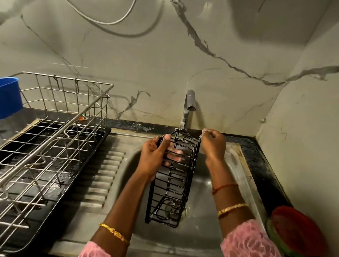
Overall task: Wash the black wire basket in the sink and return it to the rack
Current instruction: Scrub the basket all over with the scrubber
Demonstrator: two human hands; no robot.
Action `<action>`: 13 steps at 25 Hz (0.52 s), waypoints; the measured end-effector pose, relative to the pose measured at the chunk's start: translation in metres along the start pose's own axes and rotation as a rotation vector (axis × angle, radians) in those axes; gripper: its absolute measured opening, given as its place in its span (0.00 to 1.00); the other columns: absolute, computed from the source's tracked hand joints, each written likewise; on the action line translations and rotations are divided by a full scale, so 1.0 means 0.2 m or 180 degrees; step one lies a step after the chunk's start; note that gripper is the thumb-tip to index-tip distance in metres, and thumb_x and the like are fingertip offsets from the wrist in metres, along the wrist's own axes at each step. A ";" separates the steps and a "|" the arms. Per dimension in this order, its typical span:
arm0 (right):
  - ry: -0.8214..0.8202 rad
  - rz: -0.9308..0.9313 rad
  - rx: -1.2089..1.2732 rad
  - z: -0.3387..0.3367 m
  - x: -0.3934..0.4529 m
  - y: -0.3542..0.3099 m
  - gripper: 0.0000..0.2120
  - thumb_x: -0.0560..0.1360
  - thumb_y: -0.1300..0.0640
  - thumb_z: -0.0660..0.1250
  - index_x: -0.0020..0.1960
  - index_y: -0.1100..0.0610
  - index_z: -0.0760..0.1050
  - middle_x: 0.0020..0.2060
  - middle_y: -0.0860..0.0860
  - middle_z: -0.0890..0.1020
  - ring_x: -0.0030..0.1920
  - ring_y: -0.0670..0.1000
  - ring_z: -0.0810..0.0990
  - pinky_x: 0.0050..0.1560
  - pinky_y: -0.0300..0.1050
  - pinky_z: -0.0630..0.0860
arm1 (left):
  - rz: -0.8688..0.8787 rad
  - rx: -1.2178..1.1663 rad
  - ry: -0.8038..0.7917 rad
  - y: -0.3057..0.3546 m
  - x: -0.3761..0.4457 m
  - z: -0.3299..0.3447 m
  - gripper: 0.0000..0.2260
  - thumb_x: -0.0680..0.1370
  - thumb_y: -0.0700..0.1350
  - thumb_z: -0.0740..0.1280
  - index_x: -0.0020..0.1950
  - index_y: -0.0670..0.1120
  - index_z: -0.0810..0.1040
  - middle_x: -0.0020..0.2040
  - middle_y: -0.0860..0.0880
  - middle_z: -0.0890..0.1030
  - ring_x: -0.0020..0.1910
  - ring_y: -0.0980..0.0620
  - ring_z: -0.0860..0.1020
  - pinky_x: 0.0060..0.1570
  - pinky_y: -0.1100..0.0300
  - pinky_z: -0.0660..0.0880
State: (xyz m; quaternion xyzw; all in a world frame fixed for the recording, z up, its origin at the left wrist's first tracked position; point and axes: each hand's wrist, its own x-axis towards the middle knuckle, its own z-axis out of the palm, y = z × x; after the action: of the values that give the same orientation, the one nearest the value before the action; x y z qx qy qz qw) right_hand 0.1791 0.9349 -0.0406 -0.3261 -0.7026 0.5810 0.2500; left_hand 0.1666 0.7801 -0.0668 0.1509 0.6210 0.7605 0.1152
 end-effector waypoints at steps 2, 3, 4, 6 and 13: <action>-0.0310 -0.0567 0.0188 -0.02 -0.13 -0.01 0.14 0.77 0.66 0.59 0.60 0.58 0.76 0.52 0.48 0.77 0.44 0.45 0.76 0.37 0.42 0.77 | -0.0058 0.0018 -0.0075 0.01 0.01 0.02 0.12 0.80 0.50 0.60 0.45 0.41 0.75 0.37 0.44 0.85 0.30 0.51 0.83 0.19 0.68 0.67; -0.0451 -0.0924 0.0193 -0.01 -0.18 -0.01 0.16 0.77 0.69 0.59 0.60 0.57 0.76 0.54 0.47 0.77 0.45 0.45 0.77 0.38 0.41 0.79 | -0.0070 -0.0032 -0.0118 0.02 0.01 0.04 0.13 0.80 0.48 0.60 0.46 0.39 0.75 0.37 0.44 0.84 0.30 0.52 0.83 0.19 0.69 0.67; -0.0563 -0.1285 0.0179 0.00 -0.22 -0.01 0.16 0.76 0.70 0.60 0.59 0.57 0.77 0.57 0.49 0.78 0.48 0.46 0.79 0.44 0.44 0.81 | -0.0065 -0.0075 -0.0153 0.02 0.02 0.05 0.13 0.81 0.46 0.59 0.47 0.38 0.75 0.37 0.45 0.84 0.30 0.53 0.82 0.21 0.69 0.69; -0.0639 -0.2013 -0.0027 0.01 -0.27 0.02 0.14 0.75 0.70 0.62 0.58 0.60 0.77 0.58 0.53 0.78 0.54 0.49 0.78 0.52 0.47 0.80 | -0.0018 -0.0065 -0.0225 0.04 0.01 0.08 0.14 0.82 0.45 0.57 0.49 0.37 0.77 0.38 0.46 0.84 0.34 0.53 0.82 0.27 0.69 0.74; -0.0322 -0.2881 -0.1259 -0.02 -0.28 0.09 0.14 0.72 0.70 0.65 0.55 0.60 0.80 0.54 0.55 0.81 0.56 0.52 0.75 0.57 0.43 0.73 | -0.0355 -0.0097 -0.0069 0.06 0.00 0.13 0.28 0.80 0.62 0.48 0.47 0.44 0.80 0.42 0.43 0.84 0.36 0.51 0.83 0.39 0.53 0.79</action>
State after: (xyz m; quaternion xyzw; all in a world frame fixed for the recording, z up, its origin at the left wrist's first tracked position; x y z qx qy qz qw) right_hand 0.2221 0.8963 -0.0559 -0.0009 -0.8817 0.2848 0.3761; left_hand 0.1758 0.8008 -0.0503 0.1225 0.6155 0.7606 0.1664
